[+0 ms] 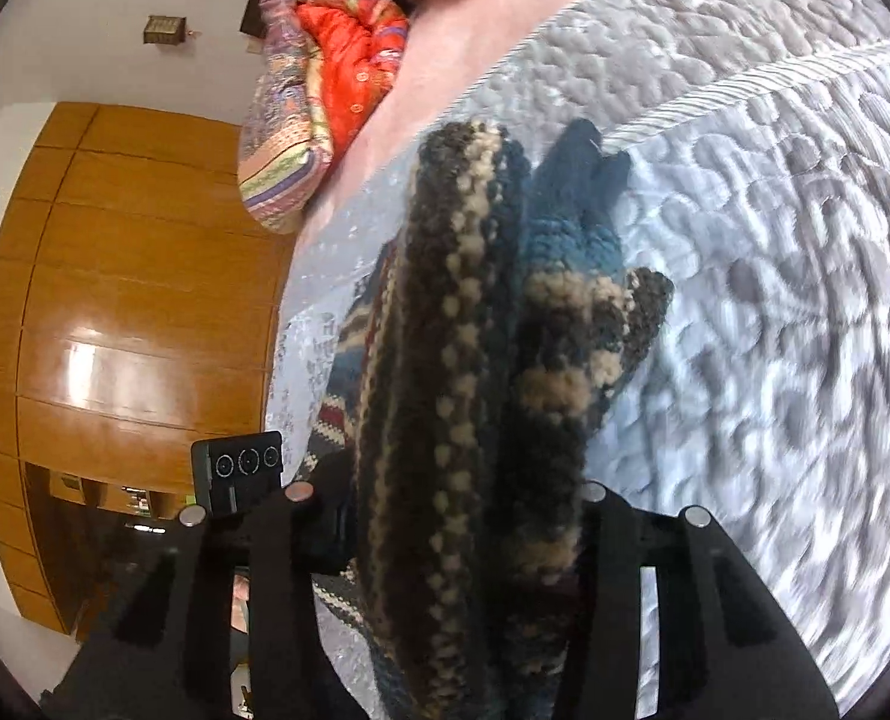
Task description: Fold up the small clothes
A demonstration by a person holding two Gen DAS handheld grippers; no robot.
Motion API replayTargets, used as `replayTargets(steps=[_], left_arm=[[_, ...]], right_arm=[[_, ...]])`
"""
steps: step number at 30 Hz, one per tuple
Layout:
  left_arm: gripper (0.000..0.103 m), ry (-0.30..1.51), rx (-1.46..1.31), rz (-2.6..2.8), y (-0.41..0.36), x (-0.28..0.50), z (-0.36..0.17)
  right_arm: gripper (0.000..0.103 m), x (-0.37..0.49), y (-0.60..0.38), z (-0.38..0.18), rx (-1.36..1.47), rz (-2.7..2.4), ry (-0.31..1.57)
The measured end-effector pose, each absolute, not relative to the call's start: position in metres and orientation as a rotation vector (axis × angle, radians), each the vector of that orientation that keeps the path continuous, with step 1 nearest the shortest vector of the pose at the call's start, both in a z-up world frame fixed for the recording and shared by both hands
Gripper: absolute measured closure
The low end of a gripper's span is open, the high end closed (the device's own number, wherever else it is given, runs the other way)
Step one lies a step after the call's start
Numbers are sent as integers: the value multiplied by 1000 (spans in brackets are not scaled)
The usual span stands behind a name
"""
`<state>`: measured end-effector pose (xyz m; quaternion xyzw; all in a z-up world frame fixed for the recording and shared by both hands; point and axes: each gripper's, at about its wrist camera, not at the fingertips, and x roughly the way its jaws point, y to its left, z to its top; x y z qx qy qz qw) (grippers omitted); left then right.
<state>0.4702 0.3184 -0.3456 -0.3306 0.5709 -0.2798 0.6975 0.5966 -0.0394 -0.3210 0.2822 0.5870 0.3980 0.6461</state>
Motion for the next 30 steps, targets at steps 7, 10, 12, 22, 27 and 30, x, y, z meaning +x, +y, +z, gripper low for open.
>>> replayTargets(steps=[7,10,12,22,27,30], left_arm=[[66,1266,-700,-634,345,413,-312],[66,1265,-696,-619,359,383,-306],[66,1265,-702,-614,369,363,-310],[58,1285,-864,-549,417,262,-379],[31,1288,-859,-426,424,254,-383],[27,1215,-721,-284,436,239,-345]], right_arm=[[61,545,-17,-305,689,957,1338],[61,519,-2,-308,710,970,1354],[61,498,9,-315,719,979,1376],[57,417,37,-384,771,972,1502],[35,413,20,-375,698,869,1468],[36,408,-12,-339,699,813,1340]])
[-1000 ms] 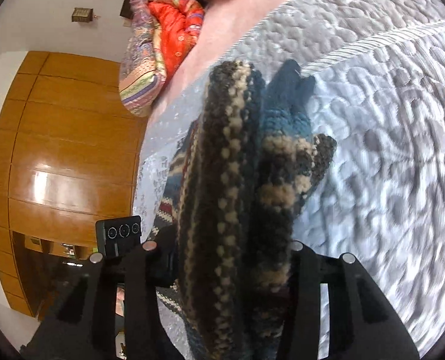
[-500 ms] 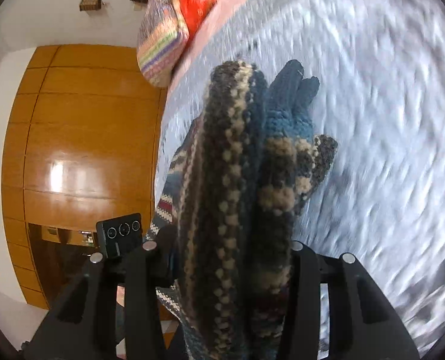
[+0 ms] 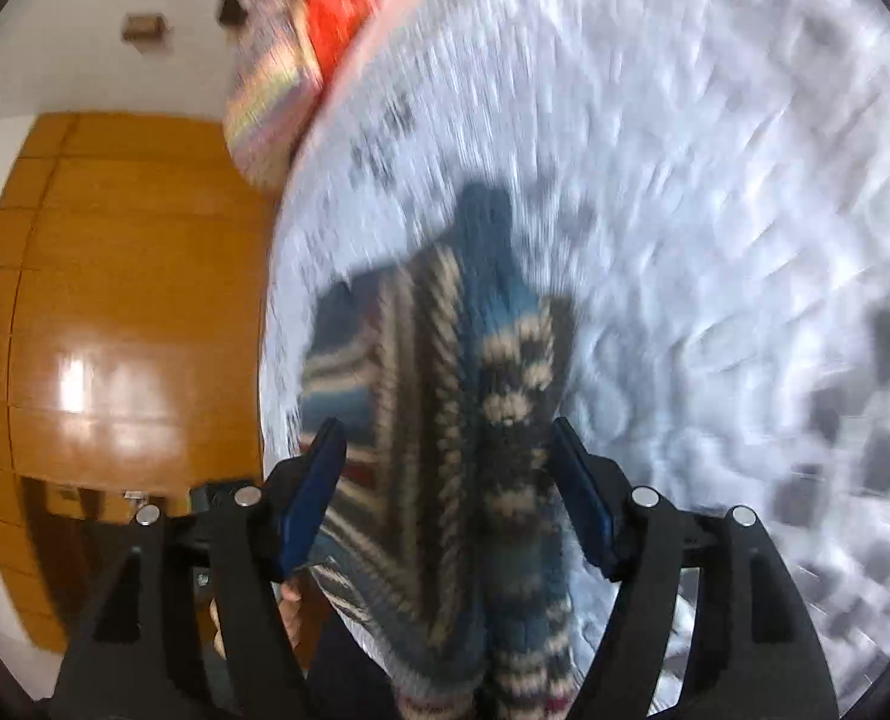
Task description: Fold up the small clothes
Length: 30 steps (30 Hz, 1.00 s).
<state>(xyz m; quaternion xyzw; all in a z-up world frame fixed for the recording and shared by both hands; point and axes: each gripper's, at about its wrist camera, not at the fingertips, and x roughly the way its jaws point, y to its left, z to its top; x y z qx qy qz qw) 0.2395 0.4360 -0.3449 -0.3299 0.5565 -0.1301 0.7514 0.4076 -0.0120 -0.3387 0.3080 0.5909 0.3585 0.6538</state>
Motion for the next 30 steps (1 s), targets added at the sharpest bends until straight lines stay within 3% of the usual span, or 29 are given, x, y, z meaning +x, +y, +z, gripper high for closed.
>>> replayTargets(steps=[3,7,8,10,12,13,17,19,22,27,29,30], left_arm=[[27,1042,-692,-271,450,213,-298],[29,1016,-831,-525,428,212,-297],[29,1039,-839,-539,422,212,-307],[35,1123,-867,-547,415,221,-333],[37,1177,-897,-546,408,222,-353],[43,1193,-904,-528,409,220,-364],[46,1223,-948,-546,410,210,-374],[46,1213,-922,-588,408,210,-353],[43,1081,-873,-627,424,223,-303],[39,1026,-828,-523,447,282,-295],[40,1113,-779,-474,444,303,-320],[47,1152,-760,-457,433,310,-334]], right_arm=[[55,391,-19,-306,598,844,1278],[62,373,7,-309,428,813,1322],[68,366,12,-316,386,807,1338],[91,360,21,-315,350,799,1317],[92,360,20,-303,377,814,1249],[93,359,17,-297,396,811,1217],[91,368,15,-340,337,681,1318],[86,367,13,-332,334,701,1295],[85,366,4,-296,347,700,1183],[85,383,26,-293,322,771,1232],[98,393,35,-320,222,718,1296],[103,394,32,-328,197,705,1304]])
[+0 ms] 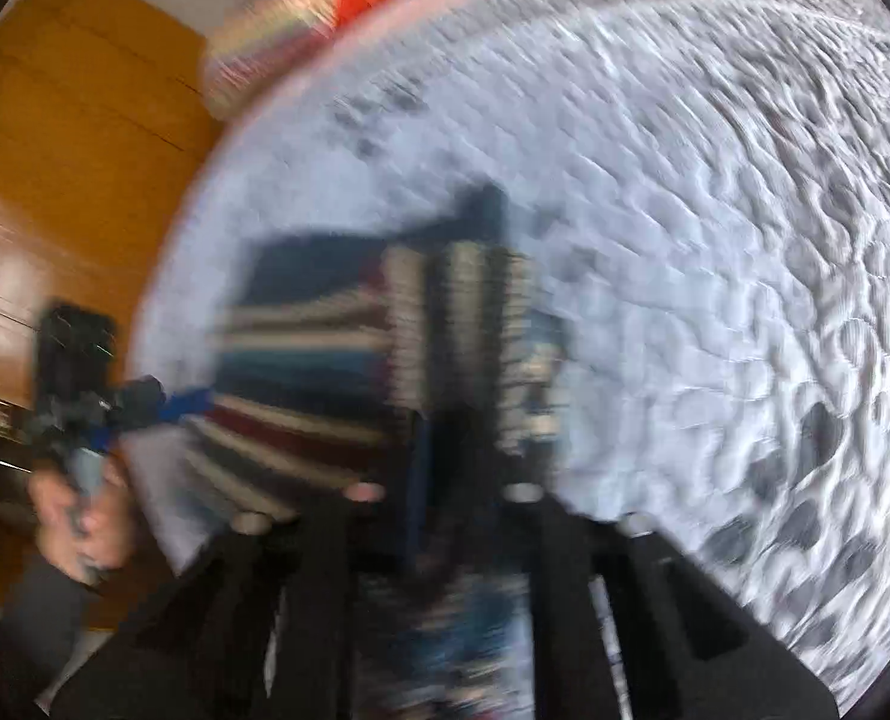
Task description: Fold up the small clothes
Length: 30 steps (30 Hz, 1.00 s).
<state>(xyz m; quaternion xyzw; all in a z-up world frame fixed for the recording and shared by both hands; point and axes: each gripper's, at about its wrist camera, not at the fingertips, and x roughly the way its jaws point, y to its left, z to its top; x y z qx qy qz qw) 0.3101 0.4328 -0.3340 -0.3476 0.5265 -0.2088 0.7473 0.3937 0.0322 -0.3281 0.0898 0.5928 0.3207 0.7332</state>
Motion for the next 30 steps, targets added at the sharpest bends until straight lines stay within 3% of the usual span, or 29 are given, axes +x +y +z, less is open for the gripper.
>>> replayTargets(steps=[2,4,7,10,13,19,26,30], left_arm=[[48,1166,-740,-453,434,313,-341],[47,1160,-723,-452,439,308,-327],[47,1096,-708,-558,422,287,-300],[47,1148,-613,-550,406,275,-301],[57,1194,-480,-473,393,270,-321],[52,1119,-516,-508,395,242,-284],[51,1143,-416,-396,378,226,-305],[41,1088,-386,-412,372,203,-278]], right_arm=[[103,394,26,-325,229,714,1307],[96,382,23,-303,201,733,1263],[96,349,26,-279,130,829,1227],[99,323,32,-296,-18,854,1284],[99,321,25,-314,-56,823,1267],[93,297,13,-266,-36,851,1212],[101,283,17,-303,-114,758,1265],[97,265,5,-266,-129,723,1188]])
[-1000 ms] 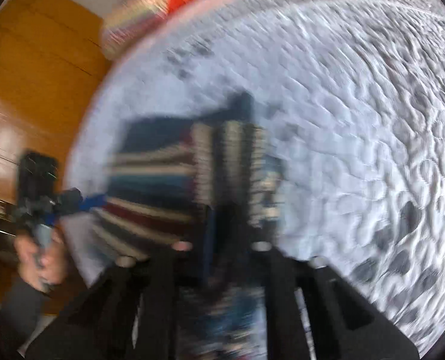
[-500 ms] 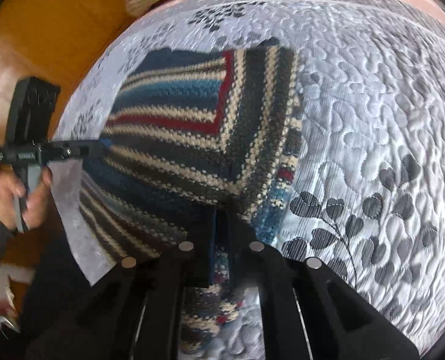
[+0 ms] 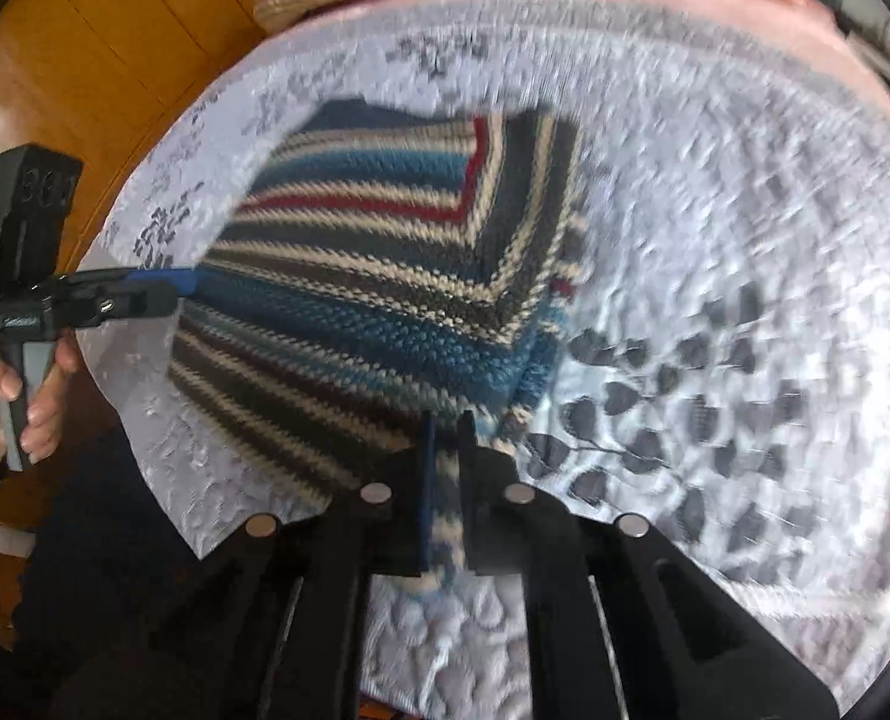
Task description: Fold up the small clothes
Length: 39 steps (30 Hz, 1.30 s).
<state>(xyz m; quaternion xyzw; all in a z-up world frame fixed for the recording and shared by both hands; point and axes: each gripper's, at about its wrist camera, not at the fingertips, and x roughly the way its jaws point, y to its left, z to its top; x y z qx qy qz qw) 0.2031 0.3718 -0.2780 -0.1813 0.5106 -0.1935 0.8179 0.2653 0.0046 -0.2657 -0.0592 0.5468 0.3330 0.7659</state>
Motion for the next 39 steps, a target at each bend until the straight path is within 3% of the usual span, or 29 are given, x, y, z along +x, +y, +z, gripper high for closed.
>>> replayTargets(steps=[3,7,14,15,16,18,19,25,39], left_arm=[[37,1083,-342,-342,374,174,-278],[37,1185,-310,-258,375,170,-327],[29,1123,-313,-195,382,137,-284],[25,1098,-293,-163,383,124,-271],[21,1084,-280,-144,384,114,-262],[16,1042,-232,-70,381,92,-240],[15,1028,-213,-39,380,80,-231],[15,949,-171,118,366,27,-193],[15,877,-97,23,322,-52,-89]], right_arm=[[97,244,-1,-265,-155,702,1190],[97,244,13,-316,-223,631,1249],[91,228,-5,-265,-126,587,1213],[81,222,-6,-260,-114,578,1211],[55,210,-9,-250,-93,555,1208],[18,193,-11,-240,-90,498,1184],[12,183,-9,-235,-94,480,1169],[3,113,9,-198,-216,303,1070],[3,34,11,-67,-210,229,910]])
